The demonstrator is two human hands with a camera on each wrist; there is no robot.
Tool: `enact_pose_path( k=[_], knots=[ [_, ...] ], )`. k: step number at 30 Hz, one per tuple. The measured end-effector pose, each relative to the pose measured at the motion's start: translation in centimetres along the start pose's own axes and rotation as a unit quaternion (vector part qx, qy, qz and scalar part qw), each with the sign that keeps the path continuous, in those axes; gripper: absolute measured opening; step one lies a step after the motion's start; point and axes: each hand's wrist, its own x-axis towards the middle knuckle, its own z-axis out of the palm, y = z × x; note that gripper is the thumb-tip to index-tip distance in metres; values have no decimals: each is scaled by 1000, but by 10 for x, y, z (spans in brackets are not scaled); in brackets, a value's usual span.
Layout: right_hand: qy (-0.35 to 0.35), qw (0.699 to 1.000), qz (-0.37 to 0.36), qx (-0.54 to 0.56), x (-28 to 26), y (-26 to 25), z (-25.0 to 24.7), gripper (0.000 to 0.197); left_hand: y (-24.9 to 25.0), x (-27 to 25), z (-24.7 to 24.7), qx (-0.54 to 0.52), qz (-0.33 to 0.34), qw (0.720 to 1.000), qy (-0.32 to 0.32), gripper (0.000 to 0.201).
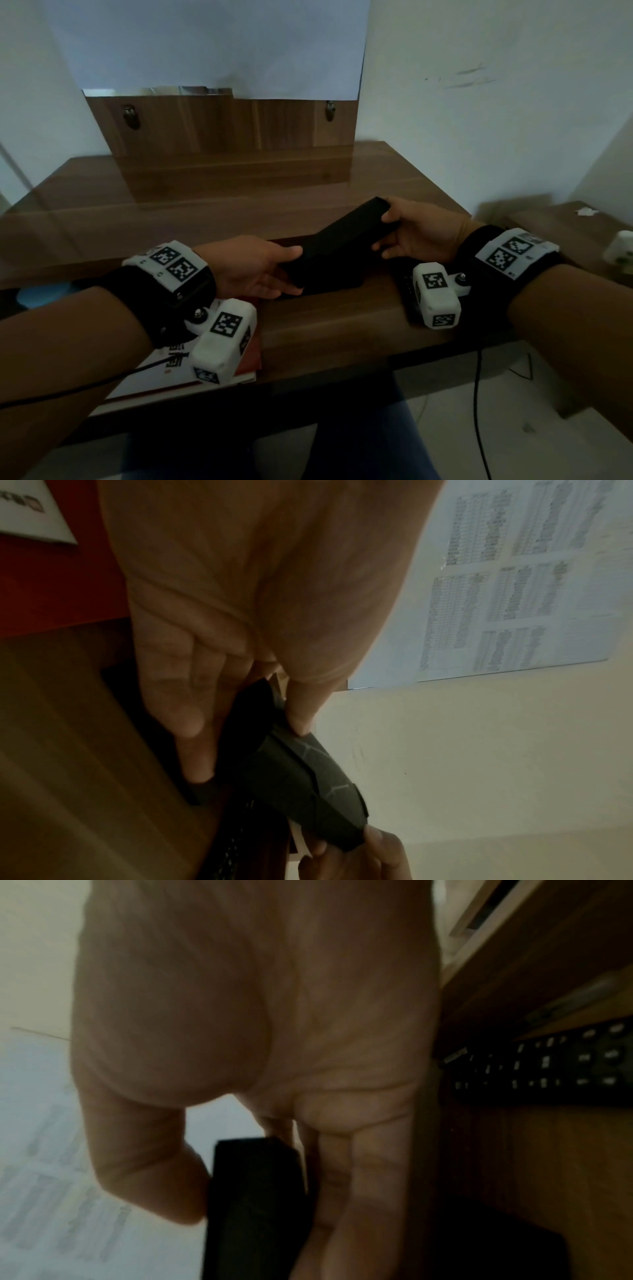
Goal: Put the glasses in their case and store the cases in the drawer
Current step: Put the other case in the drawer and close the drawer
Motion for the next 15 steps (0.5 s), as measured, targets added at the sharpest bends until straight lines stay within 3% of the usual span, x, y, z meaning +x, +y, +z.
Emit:
enact_pose_path(
  k=[3, 6, 11, 15],
  knots=[
    [22, 992, 91, -86, -4, 5, -1, 19, -7, 3, -2, 34, -27, 999, 3, 39],
    [31, 964, 172, -198, -6, 13, -1, 30, -14, 10, -2, 72, -53, 995, 31, 38],
    [51, 932, 205, -295, -1, 27, 14, 22, -26, 25, -2, 119, -96, 987, 48, 39],
    [45, 887, 231, -397, 5, 31, 25, 32, -33, 33, 0, 155, -123, 979, 50, 37]
  ],
)
